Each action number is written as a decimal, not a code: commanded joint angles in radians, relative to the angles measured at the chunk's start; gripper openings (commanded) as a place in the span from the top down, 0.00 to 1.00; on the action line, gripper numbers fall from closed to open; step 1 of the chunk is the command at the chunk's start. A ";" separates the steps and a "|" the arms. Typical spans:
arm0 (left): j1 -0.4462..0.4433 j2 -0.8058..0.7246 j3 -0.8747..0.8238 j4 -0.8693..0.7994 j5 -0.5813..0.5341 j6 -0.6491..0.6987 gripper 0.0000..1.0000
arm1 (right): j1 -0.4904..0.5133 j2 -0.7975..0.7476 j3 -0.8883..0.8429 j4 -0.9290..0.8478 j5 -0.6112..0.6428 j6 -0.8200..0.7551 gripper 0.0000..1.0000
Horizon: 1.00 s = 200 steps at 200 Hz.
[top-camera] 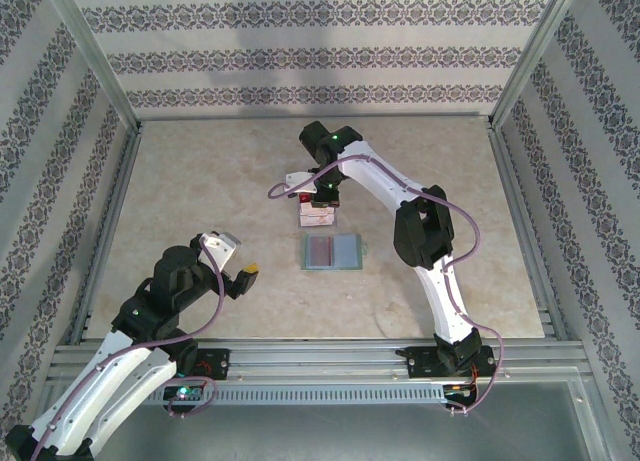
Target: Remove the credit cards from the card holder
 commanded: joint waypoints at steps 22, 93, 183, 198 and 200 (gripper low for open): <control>0.011 0.003 -0.011 -0.007 0.015 0.019 0.00 | -0.014 0.038 0.032 0.010 0.016 -0.002 1.00; 0.014 0.006 -0.013 -0.005 0.024 0.021 0.00 | -0.017 0.051 0.025 0.022 0.000 0.011 1.00; 0.019 0.011 -0.013 -0.002 0.032 0.020 0.00 | -0.018 0.034 0.025 0.022 -0.012 0.022 0.86; 0.021 0.012 -0.013 -0.002 0.033 0.021 0.00 | -0.017 0.029 0.026 0.021 -0.011 0.023 0.86; 0.020 0.012 -0.013 -0.002 0.033 0.021 0.00 | -0.017 0.028 0.026 0.021 -0.010 0.022 0.85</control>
